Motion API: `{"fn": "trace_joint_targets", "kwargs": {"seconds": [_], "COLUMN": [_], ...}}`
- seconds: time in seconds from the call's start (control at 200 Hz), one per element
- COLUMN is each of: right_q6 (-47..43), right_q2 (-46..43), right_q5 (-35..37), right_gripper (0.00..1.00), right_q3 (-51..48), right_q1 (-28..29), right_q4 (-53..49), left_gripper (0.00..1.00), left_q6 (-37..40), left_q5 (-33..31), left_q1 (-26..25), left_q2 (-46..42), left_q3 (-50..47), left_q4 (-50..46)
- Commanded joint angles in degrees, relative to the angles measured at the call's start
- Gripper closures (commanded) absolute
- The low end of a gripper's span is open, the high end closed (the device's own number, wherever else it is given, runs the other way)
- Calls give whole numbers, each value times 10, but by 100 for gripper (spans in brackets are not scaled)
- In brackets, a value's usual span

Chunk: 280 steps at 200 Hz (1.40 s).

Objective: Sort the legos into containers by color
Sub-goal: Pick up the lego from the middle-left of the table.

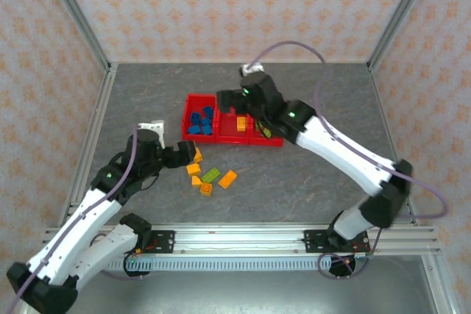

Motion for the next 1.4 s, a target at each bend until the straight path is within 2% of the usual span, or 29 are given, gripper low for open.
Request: {"fn": "trace_joint_targets", "kwargs": {"seconds": [0.0,0.095,0.18,0.265,0.36,0.526,0.666,0.871,0.971,1.397], "right_q6": [-8,-18,-16,-10,0,27,49,59,63,83], "right_q2": [-97,-197,-257,-287,-286,-255,-234,-221,-216,-199], "right_q5": [75,98,110,125,134,126,100,92,92,101], "right_gripper": [0,0,0,0,0,0,0,0,0,0], "right_q3": [-120,-241,-314,-359,-381,-388,-400,-404,-402,-397], "right_q1": [-3,-5,-10,-13,-16,-16,-16,-16,-16,-17], "right_q4": [51,120,151,158,148,135,140,143,139,109], "left_gripper": [2,3,4,7,10,7,8,17,22,21], "left_q6": [-82,-143,-182,-191,-191,-201,-211,-192,-177,-143], "left_q5": [-63,-105,-116,-110,-144,-155,-152,-100,-91,-63], "left_q1": [-78,-184,-258,-310,-345,-347,-329,-279,-268,-259], "left_q2": [32,51,87,151,244,317,285,238,255,348], "left_q3": [25,28,31,31,57,56,24,-43,-43,-29], "left_q4": [-88,-95,-94,-92,-134,-141,-117,-53,-54,14]}}
